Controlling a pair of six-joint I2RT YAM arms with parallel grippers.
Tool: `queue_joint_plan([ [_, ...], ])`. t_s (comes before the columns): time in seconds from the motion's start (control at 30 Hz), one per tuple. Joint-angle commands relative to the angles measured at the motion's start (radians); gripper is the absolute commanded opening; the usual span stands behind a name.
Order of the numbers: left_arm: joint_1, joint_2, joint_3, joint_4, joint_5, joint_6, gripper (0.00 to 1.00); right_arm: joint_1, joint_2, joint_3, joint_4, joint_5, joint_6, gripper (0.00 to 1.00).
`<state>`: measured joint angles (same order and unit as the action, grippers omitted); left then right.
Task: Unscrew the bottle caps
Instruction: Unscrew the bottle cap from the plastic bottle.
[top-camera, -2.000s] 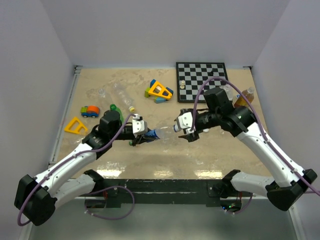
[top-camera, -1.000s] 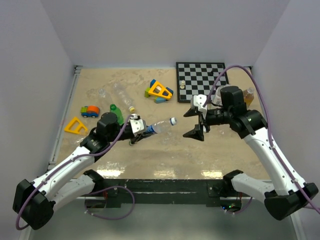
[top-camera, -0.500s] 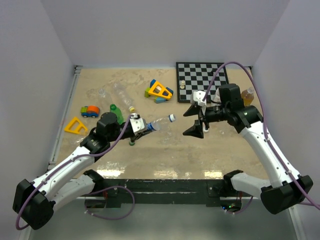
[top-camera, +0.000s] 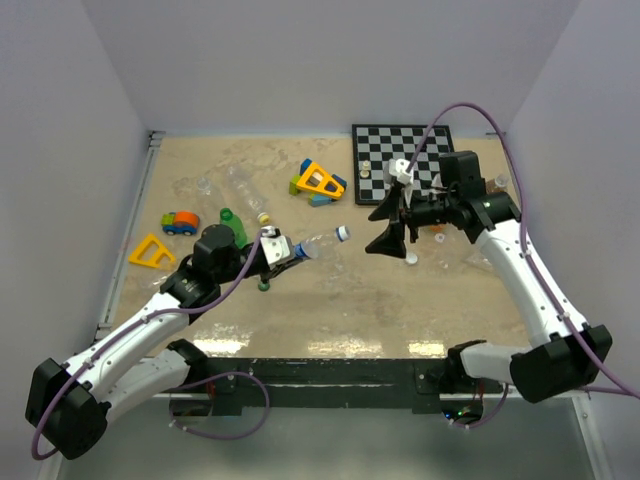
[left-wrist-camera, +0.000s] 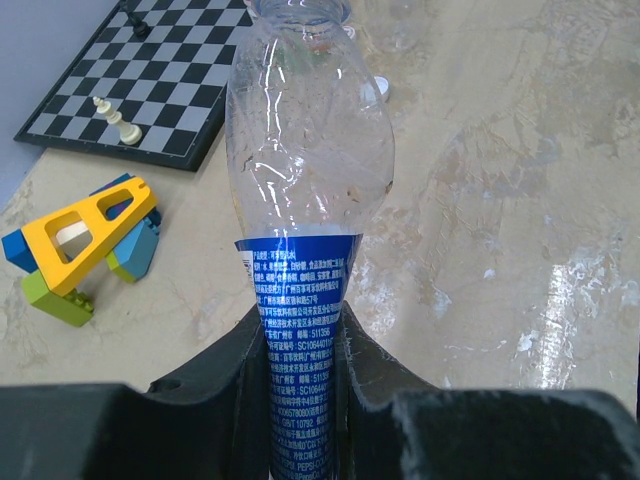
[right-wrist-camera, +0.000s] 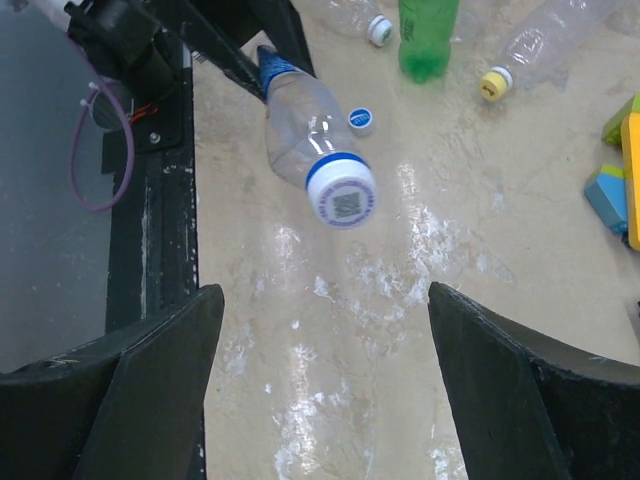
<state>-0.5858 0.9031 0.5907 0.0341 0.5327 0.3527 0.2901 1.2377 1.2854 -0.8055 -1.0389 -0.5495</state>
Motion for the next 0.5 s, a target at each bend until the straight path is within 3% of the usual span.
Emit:
queue_joint_plan([
  [0.0,-0.008,-0.018,0.0,0.018,-0.013,0.012,0.0,-0.02,0.061,0.051,0.025,0.005,0.129,0.85],
  [0.47,-0.014,-0.003,0.001,0.024,-0.01,-0.004,0.0,0.056,0.264,0.207,0.031,-0.047,0.257,0.75],
])
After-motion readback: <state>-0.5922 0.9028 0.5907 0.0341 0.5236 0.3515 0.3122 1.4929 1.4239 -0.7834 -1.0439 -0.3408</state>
